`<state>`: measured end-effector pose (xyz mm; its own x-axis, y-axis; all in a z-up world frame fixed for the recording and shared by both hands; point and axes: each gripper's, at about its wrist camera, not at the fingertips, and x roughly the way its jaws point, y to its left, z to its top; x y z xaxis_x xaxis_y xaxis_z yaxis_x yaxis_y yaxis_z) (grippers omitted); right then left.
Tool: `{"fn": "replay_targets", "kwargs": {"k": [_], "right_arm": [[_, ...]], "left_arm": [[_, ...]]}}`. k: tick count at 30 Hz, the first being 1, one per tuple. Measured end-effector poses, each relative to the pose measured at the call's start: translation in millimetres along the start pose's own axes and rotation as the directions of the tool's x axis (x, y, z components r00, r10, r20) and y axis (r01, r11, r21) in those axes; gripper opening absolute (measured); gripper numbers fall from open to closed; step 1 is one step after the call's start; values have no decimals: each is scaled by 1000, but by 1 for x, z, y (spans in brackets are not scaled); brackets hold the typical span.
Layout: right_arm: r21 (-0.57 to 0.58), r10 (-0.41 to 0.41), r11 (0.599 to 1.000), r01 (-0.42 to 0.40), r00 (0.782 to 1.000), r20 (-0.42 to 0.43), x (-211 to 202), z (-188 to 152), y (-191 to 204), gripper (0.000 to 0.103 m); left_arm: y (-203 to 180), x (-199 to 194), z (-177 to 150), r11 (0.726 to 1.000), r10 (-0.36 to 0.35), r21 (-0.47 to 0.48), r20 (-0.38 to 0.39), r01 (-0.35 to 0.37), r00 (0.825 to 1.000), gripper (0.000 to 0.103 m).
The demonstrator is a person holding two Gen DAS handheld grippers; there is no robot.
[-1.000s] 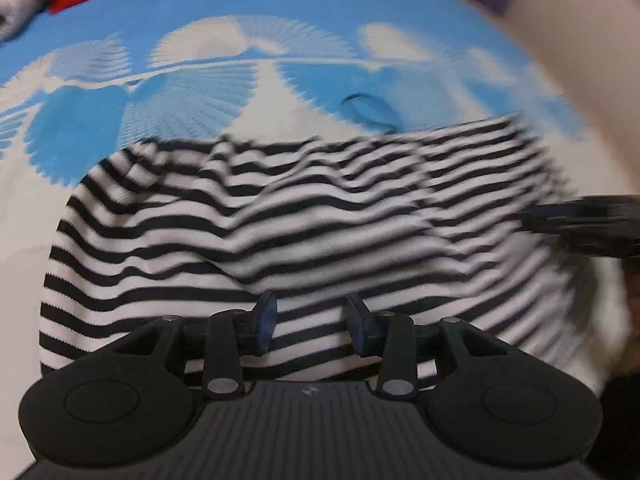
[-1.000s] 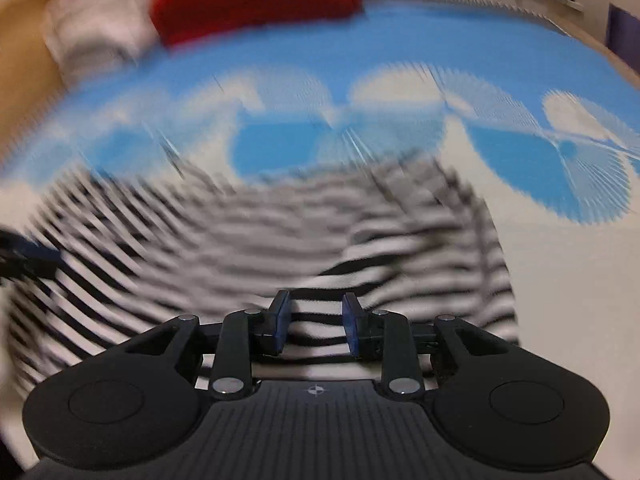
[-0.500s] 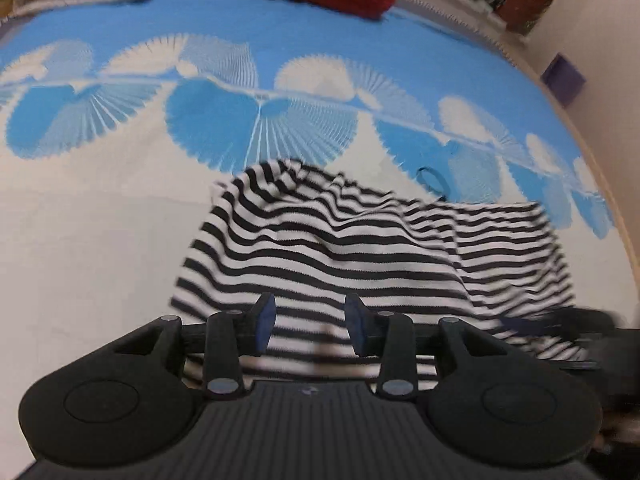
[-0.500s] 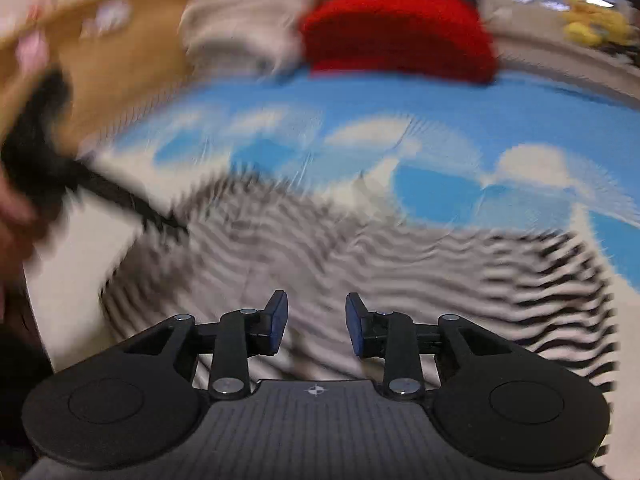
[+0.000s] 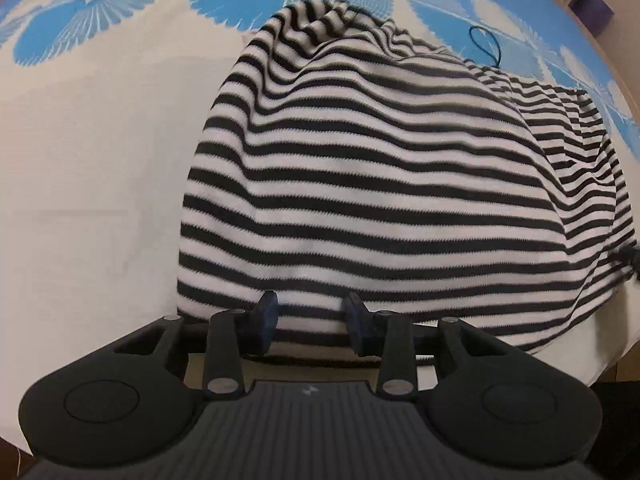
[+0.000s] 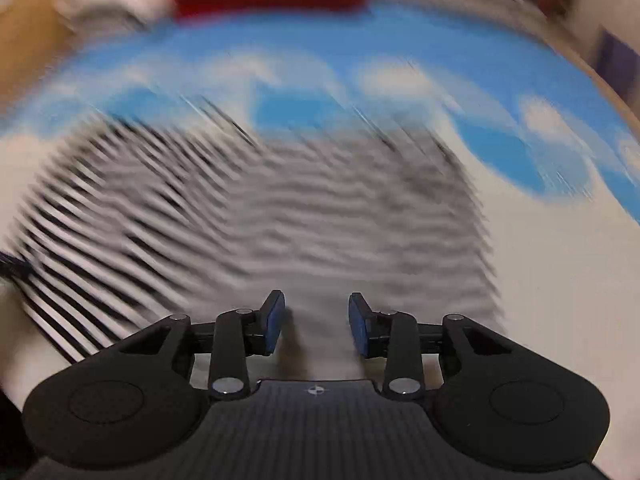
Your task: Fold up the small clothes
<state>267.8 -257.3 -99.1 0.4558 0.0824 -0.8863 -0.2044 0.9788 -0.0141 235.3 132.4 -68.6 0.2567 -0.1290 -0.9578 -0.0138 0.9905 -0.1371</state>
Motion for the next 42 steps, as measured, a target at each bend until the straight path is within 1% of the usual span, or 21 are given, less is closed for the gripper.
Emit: {"fn": "replay_targets", "kwargs": {"k": [1, 2, 3, 5, 6, 9, 10, 11, 13, 15, 17, 19, 21, 24, 25, 27, 29, 31, 33, 39, 42], "right_arm": [[-12, -71, 997, 71, 994, -84, 10, -10, -10, 37], [-29, -124, 992, 121, 982, -143, 19, -17, -18, 38], [-45, -151, 988, 146, 973, -175, 21, -27, -28, 41], [15, -89, 996, 91, 987, -135, 8, -30, -43, 41], [46, -84, 995, 89, 990, -114, 2, -30, -48, 42], [75, -149, 986, 151, 988, -35, -23, -33, -57, 42], [102, -150, 984, 148, 989, 7, -34, -34, -60, 42], [150, -135, 981, 124, 988, 70, -51, -35, -66, 42], [234, -114, 970, 68, 975, 191, -81, -38, -74, 48], [274, -105, 962, 20, 948, 300, -105, -46, -77, 53], [300, -105, 954, -4, 932, 347, -114, -57, -79, 54], [337, -92, 941, -28, 938, 333, -114, -61, -82, 54], [340, -99, 940, -26, 933, 346, -112, -59, -84, 54], [296, -112, 955, 22, 950, 291, -101, -54, -79, 54], [281, -105, 959, 25, 956, 274, -95, -54, -79, 54], [263, -103, 964, 33, 961, 257, -88, -54, -80, 54], [257, -109, 966, 44, 963, 247, -84, -54, -81, 54], [267, -112, 963, 48, 966, 232, -80, -54, -86, 54], [284, -116, 958, 50, 968, 221, -77, -56, -91, 54], [357, -130, 933, 50, 970, 205, -76, -61, -112, 54], [386, -138, 921, 52, 970, 199, -76, -63, -120, 54]], "left_arm": [[4, -3, -1, 1000, -14, -26, 3, 14, 1000, 41], [9, -7, -1, 998, -32, -63, 5, 32, 999, 41], [16, -10, -4, 993, -51, -107, 6, 52, 999, 41], [29, -17, -9, 983, -64, -169, 17, 66, 998, 41], [35, -22, -12, 978, -60, -200, 29, 64, 998, 41], [56, -37, -20, 950, -62, -300, 81, 84, 995, 41], [63, -43, -24, 934, -71, -341, 108, 104, 992, 42], [69, -47, -28, 919, -81, -373, 127, 123, 989, 42], [80, -52, -34, 889, -98, -431, 148, 153, 984, 42], [86, -53, -37, 869, -111, -466, 142, 165, 984, 42], [92, -51, -40, 847, -133, -501, 129, 180, 983, 42], [94, -46, -39, 825, -155, -531, 117, 193, 981, 42], [93, -39, -39, 805, -173, -558, 102, 200, 980, 42], [89, -29, -37, 780, -185, -592, 88, 201, 979, 44], [89, -27, -38, 768, -188, -607, 88, 203, 978, 47], [93, -21, -40, 734, -187, -649, 89, 199, 978, 53], [97, -14, -41, 695, -176, -696, 76, 179, 981, 54], [99, -7, -41, 675, -161, -724, 46, 144, 986, 54], [98, -4, -40, 669, -157, -731, 42, 137, 987, 54], [91, -1, -31, 671, -144, -728, 62, 144, 988, 54], [85, 1, -26, 687, -121, -714, 70, 135, 990, 52]]}}
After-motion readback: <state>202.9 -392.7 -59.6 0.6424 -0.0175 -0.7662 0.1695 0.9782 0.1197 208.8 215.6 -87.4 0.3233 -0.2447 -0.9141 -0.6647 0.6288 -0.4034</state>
